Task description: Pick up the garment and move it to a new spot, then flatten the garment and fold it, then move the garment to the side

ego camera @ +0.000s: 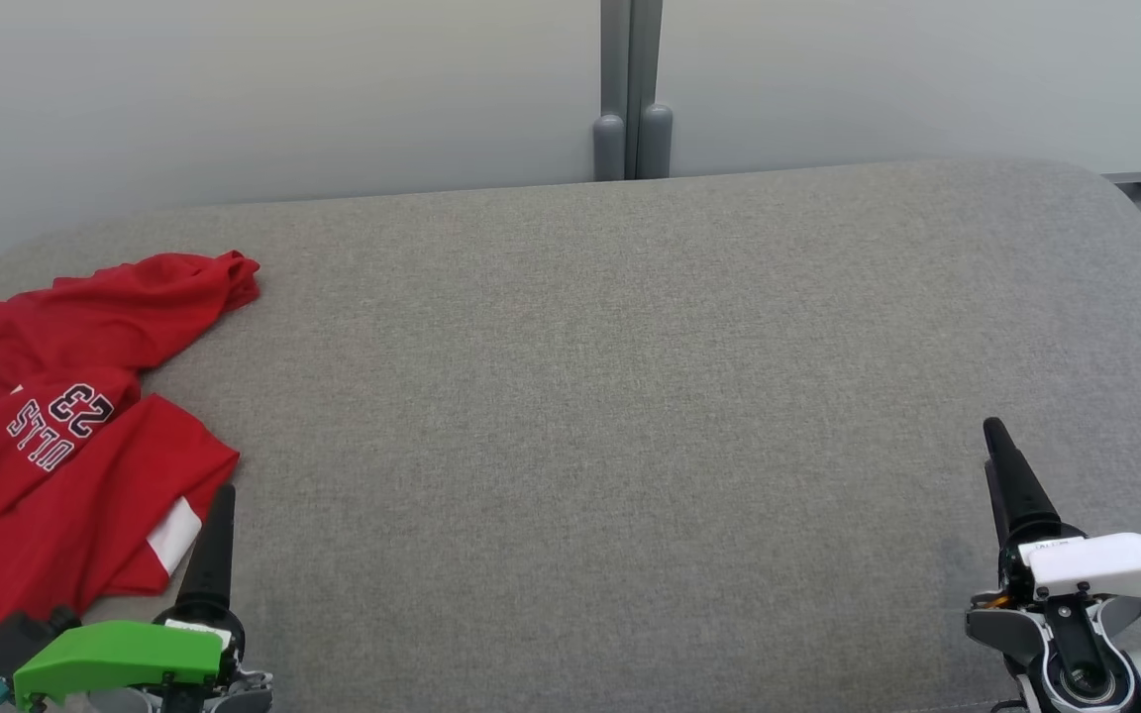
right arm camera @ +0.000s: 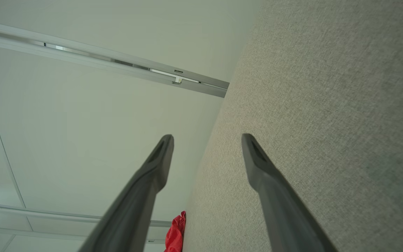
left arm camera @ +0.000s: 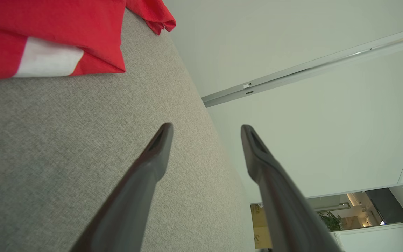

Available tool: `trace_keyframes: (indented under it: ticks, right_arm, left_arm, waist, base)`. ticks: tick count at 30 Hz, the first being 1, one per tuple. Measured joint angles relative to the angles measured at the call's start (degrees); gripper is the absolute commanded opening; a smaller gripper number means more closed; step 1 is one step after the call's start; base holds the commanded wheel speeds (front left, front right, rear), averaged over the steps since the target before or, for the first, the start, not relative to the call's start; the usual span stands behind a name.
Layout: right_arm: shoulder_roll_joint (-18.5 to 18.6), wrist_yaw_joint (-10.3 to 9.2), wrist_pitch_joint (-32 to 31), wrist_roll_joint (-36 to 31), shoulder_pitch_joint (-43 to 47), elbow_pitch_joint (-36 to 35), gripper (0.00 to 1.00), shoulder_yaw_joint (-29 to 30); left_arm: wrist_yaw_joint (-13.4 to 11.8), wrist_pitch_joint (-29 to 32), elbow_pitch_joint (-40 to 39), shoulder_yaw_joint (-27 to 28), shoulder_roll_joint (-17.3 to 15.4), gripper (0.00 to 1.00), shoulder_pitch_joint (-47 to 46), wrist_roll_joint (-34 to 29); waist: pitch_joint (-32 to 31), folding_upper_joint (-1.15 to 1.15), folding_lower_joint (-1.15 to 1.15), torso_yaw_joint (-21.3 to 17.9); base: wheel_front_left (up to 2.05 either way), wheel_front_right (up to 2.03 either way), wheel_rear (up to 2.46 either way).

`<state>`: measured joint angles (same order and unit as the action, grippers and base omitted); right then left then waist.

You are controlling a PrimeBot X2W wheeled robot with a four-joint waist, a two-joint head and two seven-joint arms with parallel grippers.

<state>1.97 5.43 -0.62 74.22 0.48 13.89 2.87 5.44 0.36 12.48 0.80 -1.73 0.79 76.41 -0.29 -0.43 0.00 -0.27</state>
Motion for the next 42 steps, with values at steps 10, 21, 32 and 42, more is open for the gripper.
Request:
trace_keyframes:
  ticks: [10, 21, 32, 42]
  right_arm:
    - [0.6, -1.01, 1.7, -10.4, 0.0, -2.6, 1.00, -3.5]
    - [1.1, -2.09, 3.6, -19.1, 0.1, -3.3, 1.00, -6.6]
    - [1.3, -3.11, 5.6, -27.7, 0.1, -4.9, 1.00, -8.8]
    - [1.5, -4.31, 7.4, -35.5, 0.2, -6.2, 1.00, -10.8]
  left_arm:
    - [-1.7, -1.8, -3.0, -1.5, -1.3, 1.00, 0.0, -11.3]
    - [-3.7, -3.5, -4.8, -3.1, -1.5, 1.00, 0.5, -21.5]
    - [-5.2, -5.5, -6.6, -3.4, -1.5, 1.00, 2.0, -30.7]
    - [-6.8, -7.3, -8.2, -4.5, -1.5, 1.00, 3.3, -38.6]
  waist:
    - [0.0, 0.00, 0.00, 0.0]
    - [-0.2, 0.00, 0.00, -0.2]
    - [-0.5, 0.00, 0.00, -0.4]
    - [-0.8, 0.00, 0.00, -0.6]
  base:
    - [0.00, 0.00, 0.00]
    - [0.00, 0.00, 0.00]
    - [0.00, 0.00, 0.00]
    - [0.00, 0.00, 0.00]
